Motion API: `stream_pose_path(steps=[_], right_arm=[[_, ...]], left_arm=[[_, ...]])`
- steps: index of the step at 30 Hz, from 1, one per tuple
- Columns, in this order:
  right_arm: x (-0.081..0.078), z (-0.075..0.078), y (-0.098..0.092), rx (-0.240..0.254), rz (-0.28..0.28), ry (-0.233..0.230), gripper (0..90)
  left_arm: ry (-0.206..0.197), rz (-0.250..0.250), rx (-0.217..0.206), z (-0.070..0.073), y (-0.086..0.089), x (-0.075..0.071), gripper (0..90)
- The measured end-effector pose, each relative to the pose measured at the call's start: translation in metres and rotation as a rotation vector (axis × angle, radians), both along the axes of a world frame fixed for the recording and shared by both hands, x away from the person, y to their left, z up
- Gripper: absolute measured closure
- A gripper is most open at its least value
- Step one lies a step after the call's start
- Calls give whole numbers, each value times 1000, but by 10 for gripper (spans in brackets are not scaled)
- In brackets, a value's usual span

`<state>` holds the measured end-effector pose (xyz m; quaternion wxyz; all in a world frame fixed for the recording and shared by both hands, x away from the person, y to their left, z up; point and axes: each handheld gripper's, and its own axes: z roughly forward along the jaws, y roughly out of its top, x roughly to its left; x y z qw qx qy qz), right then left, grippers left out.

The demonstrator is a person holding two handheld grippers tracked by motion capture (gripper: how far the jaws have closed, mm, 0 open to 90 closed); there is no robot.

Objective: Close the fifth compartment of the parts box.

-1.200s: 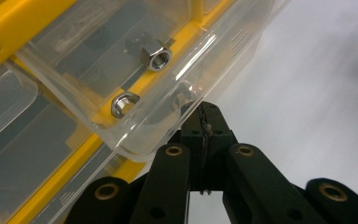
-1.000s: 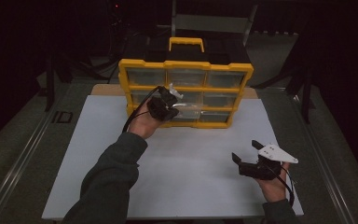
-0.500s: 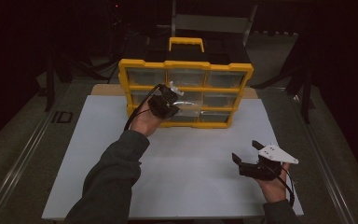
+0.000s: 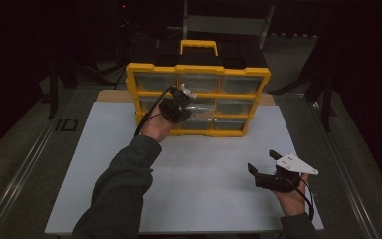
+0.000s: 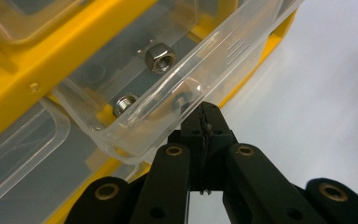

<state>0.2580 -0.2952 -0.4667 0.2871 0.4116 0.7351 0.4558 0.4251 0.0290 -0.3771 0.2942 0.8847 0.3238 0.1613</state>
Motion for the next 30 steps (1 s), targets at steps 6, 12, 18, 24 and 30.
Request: stream_pose_path(steps=[6, 12, 18, 24, 30], right_arm=[[0, 1, -1, 3, -1, -4, 103], [0, 0, -1, 2, -1, -5, 103], [-1, 1, -1, 3, -3, -6, 103], [-1, 1, -2, 3, -3, -6, 103], [-1, 1, -2, 5, -4, -6, 103]], left_arm=[[-6, 16, -4, -1, 0, 3, 897], [-12, 37, -14, -2, -1, 7, 896], [-17, 63, -23, -4, 0, 11, 897], [-24, 86, -31, -6, 2, 16, 897], [-25, 114, -46, -9, 3, 19, 897]])
